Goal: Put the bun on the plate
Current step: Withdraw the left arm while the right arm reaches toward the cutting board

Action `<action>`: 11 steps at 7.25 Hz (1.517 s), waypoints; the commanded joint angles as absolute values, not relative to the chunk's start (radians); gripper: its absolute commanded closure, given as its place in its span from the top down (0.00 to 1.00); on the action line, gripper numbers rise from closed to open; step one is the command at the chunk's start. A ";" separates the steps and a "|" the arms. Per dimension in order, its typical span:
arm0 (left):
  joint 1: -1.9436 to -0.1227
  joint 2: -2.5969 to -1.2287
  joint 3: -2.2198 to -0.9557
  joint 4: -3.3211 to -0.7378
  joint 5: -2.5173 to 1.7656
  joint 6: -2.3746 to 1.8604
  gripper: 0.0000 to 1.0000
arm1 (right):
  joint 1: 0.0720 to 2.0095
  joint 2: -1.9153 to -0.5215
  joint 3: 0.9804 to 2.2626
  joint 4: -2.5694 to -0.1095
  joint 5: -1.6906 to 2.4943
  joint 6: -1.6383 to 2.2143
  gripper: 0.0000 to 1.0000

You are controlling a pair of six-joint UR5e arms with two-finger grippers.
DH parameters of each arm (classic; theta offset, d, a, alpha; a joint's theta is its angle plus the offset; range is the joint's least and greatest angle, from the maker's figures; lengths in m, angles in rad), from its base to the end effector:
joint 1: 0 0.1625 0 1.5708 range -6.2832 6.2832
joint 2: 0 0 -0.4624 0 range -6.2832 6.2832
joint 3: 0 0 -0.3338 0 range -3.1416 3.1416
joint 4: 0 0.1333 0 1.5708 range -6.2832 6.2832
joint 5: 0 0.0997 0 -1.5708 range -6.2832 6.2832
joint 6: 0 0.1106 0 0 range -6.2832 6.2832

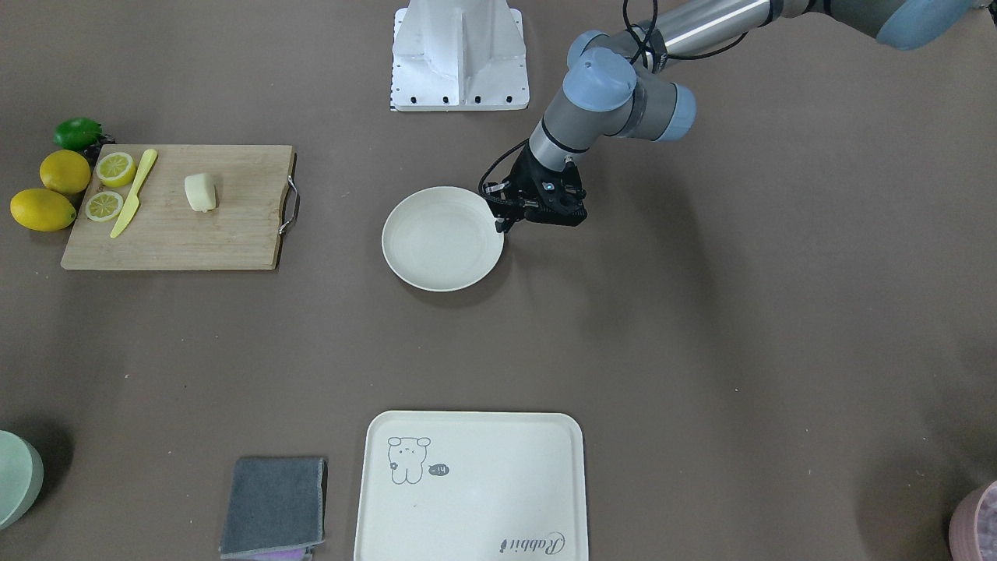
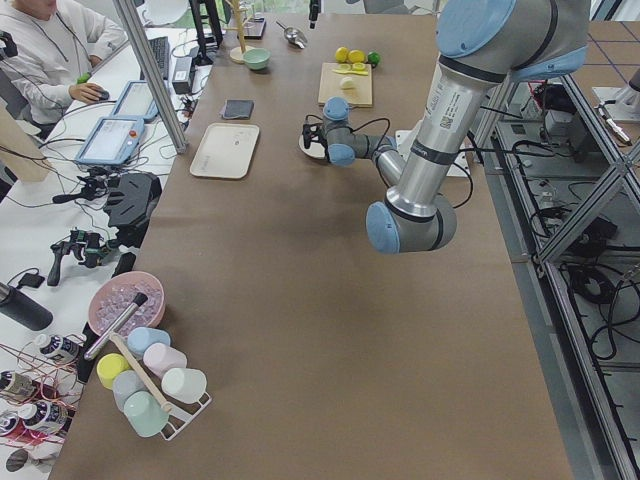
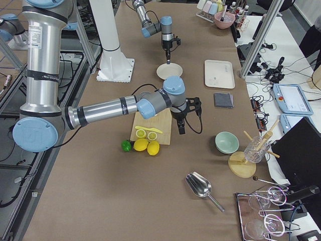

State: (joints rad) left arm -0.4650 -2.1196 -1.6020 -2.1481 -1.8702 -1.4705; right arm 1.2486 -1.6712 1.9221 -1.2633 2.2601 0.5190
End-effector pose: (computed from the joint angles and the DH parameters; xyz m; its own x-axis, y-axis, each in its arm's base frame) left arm 0.5423 -0.3847 0.3252 0.3761 -0.0816 -0.9230 0.1502 0.9883 -0.0262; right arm -0.0691 -0.4058 0.5593 0.6761 -0.0907 0.7312 -0.0770 0.9783 0.1925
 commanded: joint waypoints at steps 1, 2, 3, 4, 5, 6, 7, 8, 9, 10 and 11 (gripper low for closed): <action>-0.547 -2.111 -1.675 -2.116 -1.899 -1.465 0.98 | 1.157 -1.652 1.969 -1.266 2.244 0.662 0.99; -0.648 -2.114 -1.713 -2.012 -2.027 -1.454 0.98 | 1.073 -1.640 2.000 -1.266 2.202 0.786 0.99; -0.760 -2.111 -1.759 -1.912 -2.122 -1.362 0.98 | 0.984 -1.631 2.028 -1.266 2.142 0.890 0.99; -0.866 -2.076 -1.816 -1.767 -2.207 -1.225 0.98 | 0.897 -1.628 2.049 -1.266 2.076 0.973 0.99; -0.961 -2.047 -1.878 -1.617 -2.239 -1.104 0.98 | 0.837 -1.621 2.066 -1.266 2.050 1.035 0.99; -1.071 -2.043 -1.903 -1.451 -2.241 -0.881 0.98 | 0.777 -1.621 2.075 -1.264 2.007 1.073 0.99; -1.151 -2.043 -1.898 -1.293 -2.241 -0.647 0.98 | 0.714 -1.620 2.074 -1.262 1.956 1.097 0.99; -1.258 -2.042 -1.885 -1.173 -2.240 -0.426 0.98 | 0.691 -1.629 2.089 -1.244 1.939 1.092 0.99; -1.323 -2.042 -1.884 -1.087 -2.240 -0.264 0.98 | 0.655 -1.643 2.091 -1.238 1.924 1.085 1.00; -1.350 -1.948 -1.882 -1.088 -2.244 -0.185 0.98 | 0.611 -1.654 2.091 -1.236 1.873 1.080 1.00; -1.377 -1.875 -1.853 -1.138 -2.246 -0.129 0.98 | 0.580 -1.664 2.089 -1.235 1.859 1.072 1.00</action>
